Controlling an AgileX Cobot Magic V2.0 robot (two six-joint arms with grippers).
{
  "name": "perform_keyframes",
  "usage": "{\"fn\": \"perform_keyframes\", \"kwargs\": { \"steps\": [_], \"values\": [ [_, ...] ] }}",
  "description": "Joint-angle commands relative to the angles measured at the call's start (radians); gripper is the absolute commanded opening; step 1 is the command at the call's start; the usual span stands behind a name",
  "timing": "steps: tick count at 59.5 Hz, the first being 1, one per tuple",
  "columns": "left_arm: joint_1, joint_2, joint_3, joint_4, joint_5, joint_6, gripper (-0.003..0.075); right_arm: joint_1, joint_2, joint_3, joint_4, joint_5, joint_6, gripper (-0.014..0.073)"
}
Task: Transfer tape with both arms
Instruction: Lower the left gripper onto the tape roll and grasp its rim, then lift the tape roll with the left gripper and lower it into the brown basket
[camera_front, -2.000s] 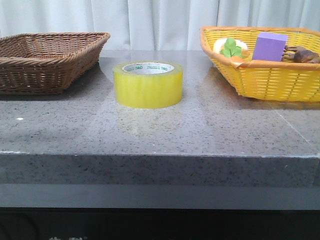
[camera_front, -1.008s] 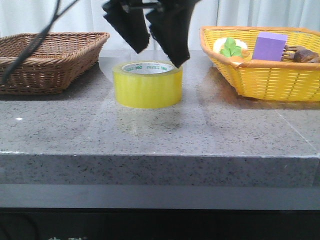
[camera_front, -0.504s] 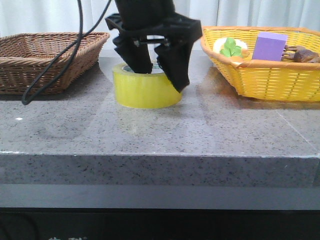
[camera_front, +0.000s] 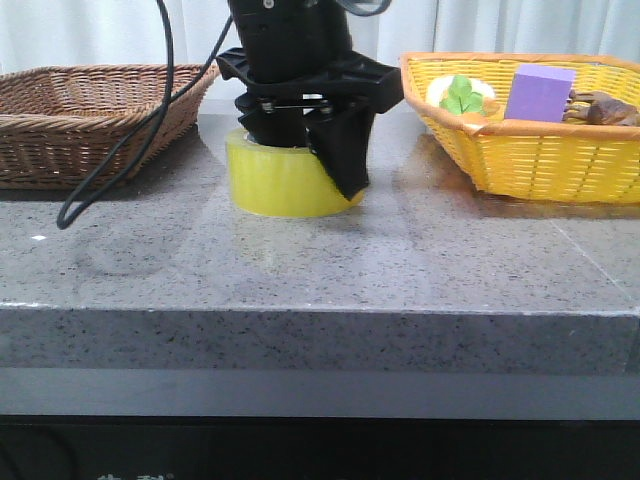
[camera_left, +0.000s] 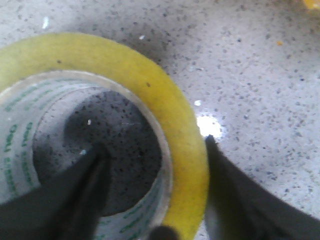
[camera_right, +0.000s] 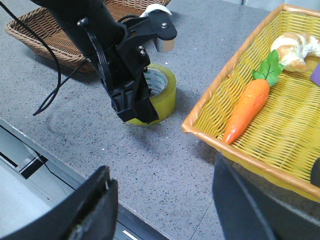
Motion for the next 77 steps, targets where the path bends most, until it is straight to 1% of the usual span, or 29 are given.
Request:
{"fn": "perform_keyframes", "kwargs": {
  "steps": [1,4,15,24,35,45,54,65,77],
  "values": [
    [-0.002,-0.051,-0.03,-0.021,-0.007,-0.003,0.0262,-0.002,0.0,-0.024,0.008,-0.078,-0.006,0.0447],
    [-0.002,-0.051,-0.03,-0.021,-0.007,-0.003,0.0224,-0.002,0.0,-0.024,0.008,-0.078,-0.006,0.0447],
    [-0.002,-0.051,-0.047,-0.021,0.011,-0.003,0.0137,-0.002,0.0,-0.024,0.008,-0.078,-0.006,0.0447],
    [-0.002,-0.052,-0.088,-0.021,0.042,-0.003,0.0096,-0.002,0.0,-0.024,0.008,-0.079,-0.006,0.0447],
    [0.006,-0.052,-0.195,-0.021,0.097,-0.003,0.0061,-0.002,0.0,-0.024,0.008,-0.079,-0.006,0.0447],
    [0.018,-0.054,-0.296,-0.009,0.131,-0.003,0.006,-0.002,0.0,-0.024,0.008,-0.079,-0.006,0.0447],
    [0.049,-0.067,-0.351,-0.008,0.149,-0.001,0.006,-0.002,0.0,-0.024,0.008,-0.079,-0.006,0.0447],
    [0.116,-0.096,-0.378,-0.003,0.177,-0.001,0.006,-0.002,0.0,-0.024,0.008,-0.079,-0.006,0.0447],
    [0.222,-0.114,-0.378,-0.002,0.179,-0.001,0.006,-0.002,0.0,-0.024,0.008,-0.079,-0.006,0.0447]
  ]
}}
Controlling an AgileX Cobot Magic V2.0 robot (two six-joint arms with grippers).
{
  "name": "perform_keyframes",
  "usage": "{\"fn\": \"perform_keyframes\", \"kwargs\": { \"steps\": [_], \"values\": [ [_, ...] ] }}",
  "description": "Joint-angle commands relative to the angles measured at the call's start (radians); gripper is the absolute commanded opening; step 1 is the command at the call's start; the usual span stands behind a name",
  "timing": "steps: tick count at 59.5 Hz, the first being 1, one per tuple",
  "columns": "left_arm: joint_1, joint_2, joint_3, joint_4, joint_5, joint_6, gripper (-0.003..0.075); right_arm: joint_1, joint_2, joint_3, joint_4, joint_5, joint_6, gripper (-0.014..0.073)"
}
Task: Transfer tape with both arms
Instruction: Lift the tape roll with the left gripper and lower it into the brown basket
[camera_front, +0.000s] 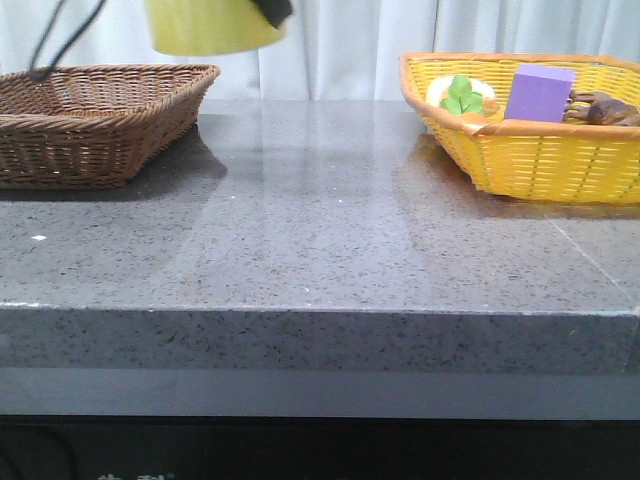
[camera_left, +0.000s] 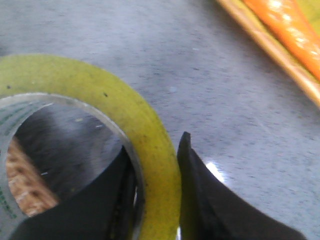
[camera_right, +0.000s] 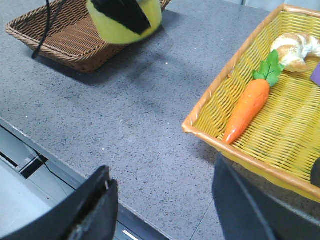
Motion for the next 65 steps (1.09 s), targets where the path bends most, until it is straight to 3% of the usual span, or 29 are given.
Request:
{"fn": "perform_keyframes", "kwargs": {
  "steps": [1,31,65],
  "values": [
    [0.045,-0.073,-0.035,0.006,-0.031,-0.001,0.006,-0.002,0.0,-0.024,0.008,-0.079,-0.006,0.0447],
    [0.28,-0.02,-0.027,0.006,-0.033,-0.001,0.006,-0.002,0.0,-0.024,0.008,-0.079,-0.006,0.0447],
    [0.324,0.084,-0.025,0.006,-0.039,-0.001,0.0084,-0.002,0.0,-0.024,0.008,-0.079,-0.006,0.0447]
  ]
}}
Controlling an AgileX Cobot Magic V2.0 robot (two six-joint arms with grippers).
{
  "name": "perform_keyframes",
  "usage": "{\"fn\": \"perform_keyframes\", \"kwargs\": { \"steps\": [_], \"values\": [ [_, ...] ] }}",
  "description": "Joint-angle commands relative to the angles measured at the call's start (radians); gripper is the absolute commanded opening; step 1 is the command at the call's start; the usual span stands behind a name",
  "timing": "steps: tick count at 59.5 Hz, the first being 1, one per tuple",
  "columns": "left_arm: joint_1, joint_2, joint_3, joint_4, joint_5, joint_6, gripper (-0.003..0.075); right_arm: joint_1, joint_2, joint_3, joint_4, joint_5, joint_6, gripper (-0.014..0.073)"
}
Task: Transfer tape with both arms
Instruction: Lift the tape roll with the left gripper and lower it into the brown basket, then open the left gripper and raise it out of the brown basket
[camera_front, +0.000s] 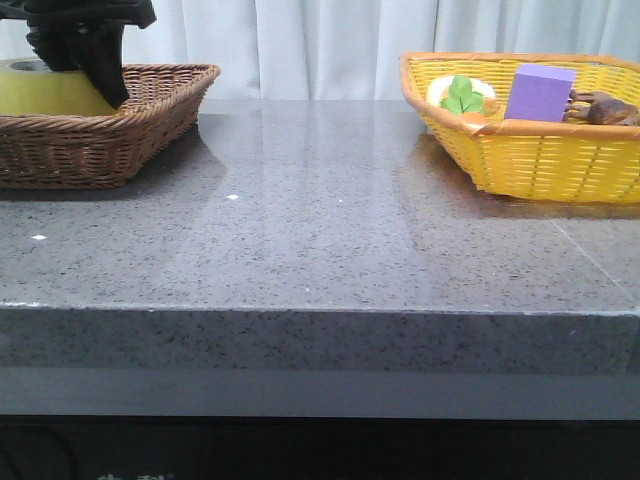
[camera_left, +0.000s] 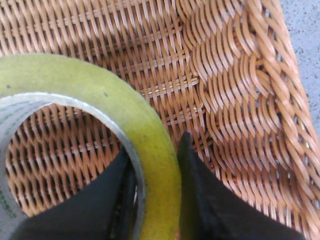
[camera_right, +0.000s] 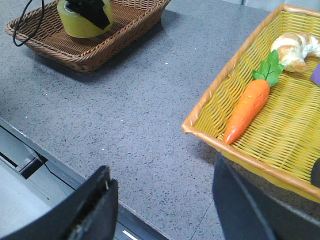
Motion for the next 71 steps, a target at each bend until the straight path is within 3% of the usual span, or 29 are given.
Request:
{"fn": "perform_keyframes", "kwargs": {
  "steps": [1,8,18,22,36,53,71],
  "values": [
    [0.001,-0.066,-0.033,-0.006,-0.04,-0.001,0.0093,-0.002,0.0,-0.024,0.008,-0.079,-0.006,0.0447],
    [0.001,-0.061,-0.033,-0.006,-0.04,-0.001,0.0216,-0.002,0.0,-0.024,0.008,-0.079,-0.006,0.0447],
    [0.001,-0.06,-0.033,-0.004,-0.04,-0.001,0.0463,-0.002,0.0,-0.024,0.008,-0.079,-0.006,0.0447],
    [0.001,-0.06,-0.033,-0.002,-0.032,-0.001,0.0501,-0.002,0.0,-0.024,0.008,-0.078,-0.006,0.0447],
    [0.001,-0.079,-0.042,-0.006,-0.008,-0.009,0.0493,-0.002,0.0,-0.024,0.008,-0.078,-0.006,0.0447],
    [-0.013,-0.217,-0.037,-0.12,-0.008,-0.011,0.0492,-0.002,0.0,-0.024,0.008,-0.078,-0.006,0.0447],
    [-0.179,-0.467,0.187,-0.102,-0.045,-0.009,0.0492,-0.002,0.0,-0.024,0.008,-0.078,-0.006,0.0447]
  ]
}}
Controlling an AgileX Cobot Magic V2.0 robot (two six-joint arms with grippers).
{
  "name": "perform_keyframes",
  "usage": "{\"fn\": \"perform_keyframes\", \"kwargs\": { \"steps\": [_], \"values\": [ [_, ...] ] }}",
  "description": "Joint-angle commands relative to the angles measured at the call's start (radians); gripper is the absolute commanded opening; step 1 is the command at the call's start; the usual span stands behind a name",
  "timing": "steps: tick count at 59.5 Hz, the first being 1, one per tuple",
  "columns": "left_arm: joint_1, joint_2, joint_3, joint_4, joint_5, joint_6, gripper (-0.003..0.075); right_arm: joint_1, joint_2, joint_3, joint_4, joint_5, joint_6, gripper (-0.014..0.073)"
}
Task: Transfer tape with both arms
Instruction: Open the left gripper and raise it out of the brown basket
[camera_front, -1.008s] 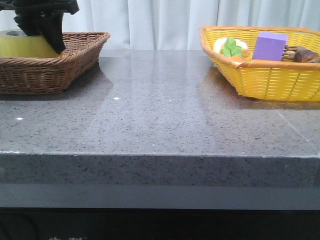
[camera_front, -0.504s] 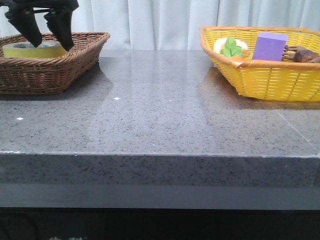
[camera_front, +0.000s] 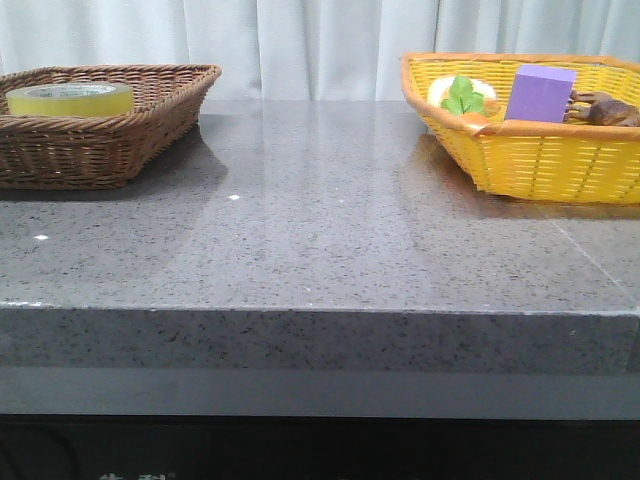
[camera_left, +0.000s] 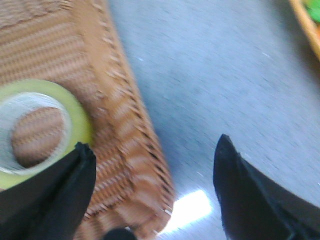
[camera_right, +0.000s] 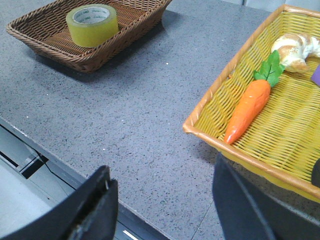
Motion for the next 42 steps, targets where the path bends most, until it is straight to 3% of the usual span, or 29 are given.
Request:
{"fn": "perform_keyframes", "kwargs": {
  "steps": [1,20,42],
  "values": [
    [-0.062,-0.121,0.06,-0.01,-0.045,-0.009,0.0492,-0.002,0.0,-0.024,0.008,-0.078,-0.006,0.0447],
    [-0.217,-0.423,0.47,0.013,-0.254,-0.009,0.0492,-0.002,0.0,-0.024,0.008,-0.078,-0.006,0.0447],
    [-0.235,-0.776,0.922,0.013,-0.493,-0.009,0.0492,-0.002,0.0,-0.024,0.009,-0.053,-0.006,0.0447]
  ]
}}
